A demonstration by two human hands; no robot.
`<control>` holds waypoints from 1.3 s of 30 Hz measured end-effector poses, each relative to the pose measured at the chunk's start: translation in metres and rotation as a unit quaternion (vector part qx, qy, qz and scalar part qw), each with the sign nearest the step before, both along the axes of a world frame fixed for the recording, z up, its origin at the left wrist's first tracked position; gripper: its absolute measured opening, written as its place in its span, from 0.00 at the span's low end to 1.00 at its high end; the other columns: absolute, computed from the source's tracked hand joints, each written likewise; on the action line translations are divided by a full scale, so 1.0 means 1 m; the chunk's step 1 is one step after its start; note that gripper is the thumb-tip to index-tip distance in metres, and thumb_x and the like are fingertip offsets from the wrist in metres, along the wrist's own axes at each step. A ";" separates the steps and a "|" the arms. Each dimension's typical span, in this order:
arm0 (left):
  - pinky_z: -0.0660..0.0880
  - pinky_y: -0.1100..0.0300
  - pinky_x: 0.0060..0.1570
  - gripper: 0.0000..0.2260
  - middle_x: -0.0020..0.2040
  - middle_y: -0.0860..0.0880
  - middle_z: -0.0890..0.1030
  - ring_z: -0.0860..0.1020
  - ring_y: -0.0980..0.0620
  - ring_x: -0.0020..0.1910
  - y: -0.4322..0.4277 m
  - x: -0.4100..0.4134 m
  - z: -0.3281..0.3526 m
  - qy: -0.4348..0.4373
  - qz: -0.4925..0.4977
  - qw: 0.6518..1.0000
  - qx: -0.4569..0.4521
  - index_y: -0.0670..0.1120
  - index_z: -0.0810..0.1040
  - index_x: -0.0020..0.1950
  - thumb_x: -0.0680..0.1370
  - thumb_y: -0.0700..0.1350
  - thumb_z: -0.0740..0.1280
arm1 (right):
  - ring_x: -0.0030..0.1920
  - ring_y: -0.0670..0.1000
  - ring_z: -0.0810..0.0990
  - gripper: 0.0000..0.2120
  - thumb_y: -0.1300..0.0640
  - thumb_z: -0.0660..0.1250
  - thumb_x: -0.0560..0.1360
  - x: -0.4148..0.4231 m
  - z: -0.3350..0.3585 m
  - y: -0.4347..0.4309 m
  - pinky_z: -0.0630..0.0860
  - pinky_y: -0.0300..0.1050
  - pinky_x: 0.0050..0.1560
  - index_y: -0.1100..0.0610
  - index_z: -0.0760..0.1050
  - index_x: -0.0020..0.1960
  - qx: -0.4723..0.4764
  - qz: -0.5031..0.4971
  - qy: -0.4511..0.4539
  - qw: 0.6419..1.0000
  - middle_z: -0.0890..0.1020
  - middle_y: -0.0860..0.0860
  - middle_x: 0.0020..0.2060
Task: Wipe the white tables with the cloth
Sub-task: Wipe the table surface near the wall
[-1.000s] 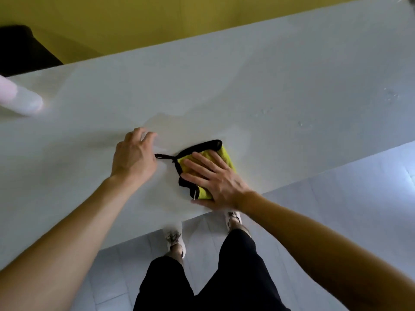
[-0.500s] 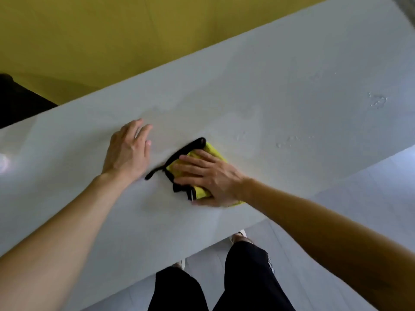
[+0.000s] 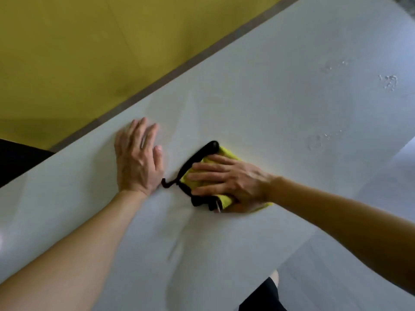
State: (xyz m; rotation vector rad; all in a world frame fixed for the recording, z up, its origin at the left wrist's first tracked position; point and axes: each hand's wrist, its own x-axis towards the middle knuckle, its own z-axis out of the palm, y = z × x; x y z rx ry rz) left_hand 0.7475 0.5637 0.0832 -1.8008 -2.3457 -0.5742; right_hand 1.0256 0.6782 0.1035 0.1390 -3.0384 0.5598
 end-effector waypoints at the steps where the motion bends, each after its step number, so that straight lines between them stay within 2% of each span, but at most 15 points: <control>1: 0.63 0.35 0.79 0.23 0.80 0.39 0.73 0.69 0.35 0.80 0.001 -0.001 -0.001 -0.004 0.001 1.000 0.007 0.42 0.76 0.78 0.83 0.46 0.63 | 0.87 0.59 0.57 0.32 0.38 0.69 0.83 -0.009 -0.002 0.032 0.56 0.68 0.84 0.52 0.71 0.82 0.013 -0.073 0.001 0.997 0.65 0.53 0.85; 5: 0.62 0.34 0.79 0.25 0.81 0.35 0.70 0.69 0.31 0.80 0.002 0.002 -0.003 -0.023 0.034 0.999 0.023 0.38 0.74 0.79 0.83 0.46 0.64 | 0.87 0.58 0.57 0.35 0.31 0.63 0.82 -0.046 0.003 0.139 0.53 0.70 0.84 0.45 0.67 0.84 0.040 -0.451 0.009 0.892 0.65 0.50 0.85; 7: 0.60 0.33 0.80 0.27 0.81 0.36 0.70 0.67 0.32 0.81 0.002 0.003 -0.004 -0.025 0.051 0.998 0.010 0.37 0.72 0.80 0.82 0.47 0.63 | 0.88 0.57 0.54 0.36 0.30 0.59 0.82 -0.074 0.001 0.122 0.48 0.68 0.86 0.44 0.62 0.86 0.029 -0.515 -0.008 0.857 0.62 0.50 0.86; 11: 0.60 0.33 0.80 0.28 0.81 0.36 0.70 0.66 0.33 0.82 0.000 0.002 -0.002 -0.026 0.052 0.998 -0.011 0.37 0.72 0.80 0.81 0.47 0.66 | 0.87 0.58 0.57 0.35 0.34 0.64 0.83 -0.094 -0.001 0.034 0.49 0.65 0.86 0.48 0.66 0.85 0.034 -0.186 0.004 0.982 0.64 0.53 0.86; 13: 0.60 0.33 0.80 0.28 0.81 0.36 0.69 0.65 0.33 0.82 -0.001 0.002 -0.002 -0.026 0.050 0.998 -0.014 0.37 0.72 0.80 0.82 0.48 0.65 | 0.86 0.58 0.59 0.34 0.37 0.68 0.83 -0.091 0.000 0.063 0.54 0.63 0.86 0.50 0.69 0.84 0.030 -0.069 0.011 0.997 0.66 0.53 0.85; 15: 0.60 0.33 0.80 0.28 0.82 0.36 0.69 0.65 0.34 0.82 0.001 0.003 -0.003 -0.026 0.060 0.998 -0.012 0.37 0.72 0.80 0.82 0.48 0.64 | 0.86 0.58 0.62 0.33 0.37 0.68 0.82 -0.096 -0.001 0.127 0.58 0.66 0.84 0.50 0.71 0.82 0.021 -0.221 0.018 0.975 0.68 0.52 0.84; 17: 0.60 0.33 0.80 0.28 0.82 0.36 0.69 0.65 0.34 0.82 0.002 0.004 -0.004 -0.026 0.062 0.998 -0.011 0.37 0.72 0.80 0.82 0.49 0.64 | 0.87 0.56 0.57 0.36 0.31 0.61 0.82 -0.100 0.010 0.179 0.52 0.66 0.86 0.46 0.65 0.85 0.035 -0.461 -0.011 0.887 0.64 0.49 0.86; 19: 0.59 0.33 0.81 0.28 0.82 0.37 0.69 0.65 0.35 0.83 0.001 0.004 -0.005 -0.022 0.063 0.998 -0.012 0.37 0.71 0.81 0.83 0.49 0.63 | 0.88 0.55 0.53 0.37 0.30 0.57 0.81 -0.116 0.008 0.178 0.45 0.63 0.87 0.45 0.62 0.86 0.035 -0.556 -0.021 0.830 0.61 0.48 0.87; 23: 0.59 0.33 0.81 0.28 0.81 0.36 0.70 0.65 0.34 0.83 -0.001 0.001 -0.003 -0.013 0.066 0.997 -0.032 0.36 0.71 0.80 0.84 0.50 0.62 | 0.88 0.55 0.54 0.34 0.30 0.58 0.84 -0.158 0.006 0.086 0.45 0.62 0.87 0.44 0.64 0.85 0.052 -0.256 0.000 0.965 0.62 0.49 0.87; 26: 0.60 0.33 0.80 0.28 0.80 0.36 0.70 0.66 0.34 0.82 -0.001 0.002 -0.001 -0.015 0.064 0.997 -0.028 0.36 0.72 0.79 0.83 0.49 0.64 | 0.86 0.56 0.60 0.32 0.32 0.63 0.84 -0.148 0.003 0.091 0.50 0.60 0.87 0.47 0.70 0.83 0.037 -0.171 0.014 0.985 0.67 0.50 0.84; 28: 0.60 0.33 0.80 0.27 0.81 0.37 0.70 0.65 0.35 0.83 0.000 0.002 -0.002 -0.019 0.066 0.997 -0.022 0.37 0.72 0.80 0.83 0.49 0.64 | 0.83 0.59 0.67 0.31 0.33 0.65 0.83 -0.133 0.002 0.140 0.59 0.64 0.84 0.49 0.74 0.80 0.015 -0.320 0.059 0.945 0.73 0.52 0.81; 32: 0.58 0.34 0.82 0.28 0.82 0.37 0.69 0.64 0.35 0.83 0.001 0.004 -0.002 -0.021 0.065 0.998 -0.018 0.37 0.71 0.81 0.83 0.49 0.63 | 0.87 0.55 0.54 0.36 0.29 0.56 0.83 -0.105 0.012 0.200 0.46 0.62 0.87 0.46 0.63 0.85 0.006 -0.608 -0.010 0.794 0.62 0.50 0.86; 34: 0.58 0.34 0.81 0.28 0.82 0.37 0.69 0.64 0.35 0.83 0.001 0.003 -0.002 -0.019 0.065 0.997 -0.025 0.37 0.71 0.81 0.83 0.49 0.63 | 0.87 0.58 0.56 0.35 0.31 0.60 0.82 -0.127 0.011 0.158 0.48 0.67 0.86 0.45 0.65 0.84 0.022 -0.541 0.001 0.841 0.63 0.51 0.86; 37: 0.60 0.33 0.80 0.27 0.81 0.36 0.70 0.65 0.34 0.83 0.000 0.003 -0.001 -0.012 0.065 0.997 -0.029 0.36 0.72 0.80 0.84 0.50 0.61 | 0.88 0.56 0.54 0.35 0.30 0.60 0.83 -0.148 0.003 0.064 0.45 0.65 0.87 0.44 0.64 0.85 0.039 -0.244 -0.024 0.969 0.61 0.50 0.87; 39: 0.61 0.33 0.80 0.27 0.81 0.36 0.70 0.66 0.34 0.82 0.000 0.003 0.001 -0.011 0.062 0.998 -0.024 0.36 0.72 0.79 0.84 0.49 0.62 | 0.88 0.54 0.54 0.35 0.31 0.61 0.83 -0.137 0.006 0.073 0.44 0.60 0.87 0.44 0.64 0.85 0.032 -0.170 -0.024 0.985 0.61 0.49 0.87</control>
